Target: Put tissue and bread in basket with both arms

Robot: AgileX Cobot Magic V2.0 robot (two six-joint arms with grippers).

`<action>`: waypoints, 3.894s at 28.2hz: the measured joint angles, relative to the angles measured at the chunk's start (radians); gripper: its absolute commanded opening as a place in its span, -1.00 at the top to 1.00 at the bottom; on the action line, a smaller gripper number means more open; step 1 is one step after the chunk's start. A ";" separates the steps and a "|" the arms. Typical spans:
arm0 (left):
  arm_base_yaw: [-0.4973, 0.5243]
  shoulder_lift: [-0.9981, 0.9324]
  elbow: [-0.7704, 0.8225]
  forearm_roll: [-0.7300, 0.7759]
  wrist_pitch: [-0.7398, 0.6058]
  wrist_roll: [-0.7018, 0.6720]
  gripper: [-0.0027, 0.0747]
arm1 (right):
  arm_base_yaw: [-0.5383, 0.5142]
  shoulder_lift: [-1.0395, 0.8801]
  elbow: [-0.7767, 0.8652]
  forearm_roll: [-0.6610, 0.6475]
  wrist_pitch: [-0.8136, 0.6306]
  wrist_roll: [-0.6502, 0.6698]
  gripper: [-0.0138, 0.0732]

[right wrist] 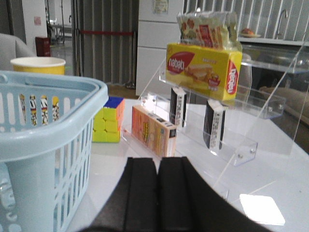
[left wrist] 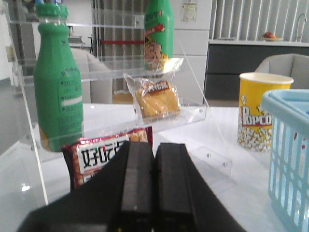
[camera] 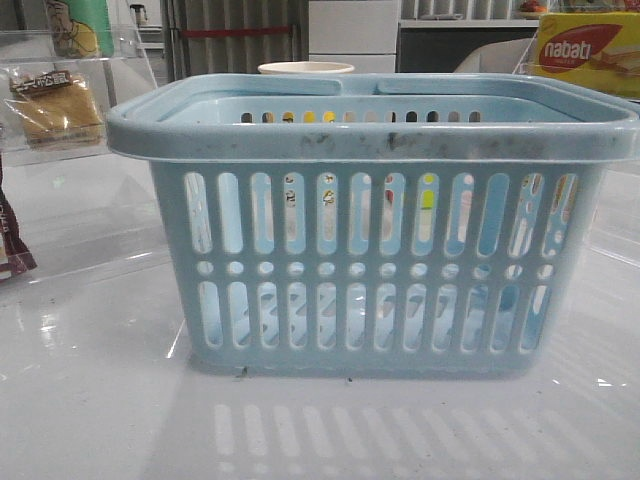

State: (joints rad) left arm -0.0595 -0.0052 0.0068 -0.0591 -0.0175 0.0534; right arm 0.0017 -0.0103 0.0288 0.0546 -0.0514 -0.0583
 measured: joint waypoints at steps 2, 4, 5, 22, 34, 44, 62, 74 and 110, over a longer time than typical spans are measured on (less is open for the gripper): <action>0.000 0.000 0.000 0.000 -0.038 0.000 0.69 | 0.000 0.000 -0.013 0.007 0.002 0.000 0.55; 0.000 0.000 -0.004 0.000 -0.069 0.000 0.69 | 0.000 0.000 -0.041 0.013 0.016 0.000 0.55; 0.000 0.000 -0.008 0.000 -0.074 0.000 0.69 | 0.000 0.000 -0.064 0.016 0.028 0.000 0.55; 0.000 0.082 -0.409 0.059 0.135 0.000 0.69 | 0.000 0.208 -0.554 0.030 0.406 0.000 0.55; 0.000 0.335 -0.599 0.059 0.477 0.000 0.69 | 0.000 0.521 -0.687 0.030 0.625 0.000 0.55; 0.000 0.459 -0.597 0.059 0.598 0.000 0.67 | 0.000 0.699 -0.687 0.030 0.696 0.000 0.46; 0.000 0.509 -0.597 0.059 0.607 0.000 -0.15 | -0.029 0.938 -0.737 0.013 0.642 0.044 -0.68; 0.000 0.509 -0.597 0.059 0.607 0.000 -0.05 | -0.214 1.295 -1.057 0.010 0.643 0.058 -0.68; 0.000 0.509 -0.597 0.059 0.607 0.000 -0.05 | -0.217 1.840 -1.462 -0.034 0.548 0.058 0.24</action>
State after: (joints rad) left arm -0.0595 0.5039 -0.5905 0.0000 0.5894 0.0534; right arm -0.2149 1.8300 -1.4333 0.0211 0.4963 0.0000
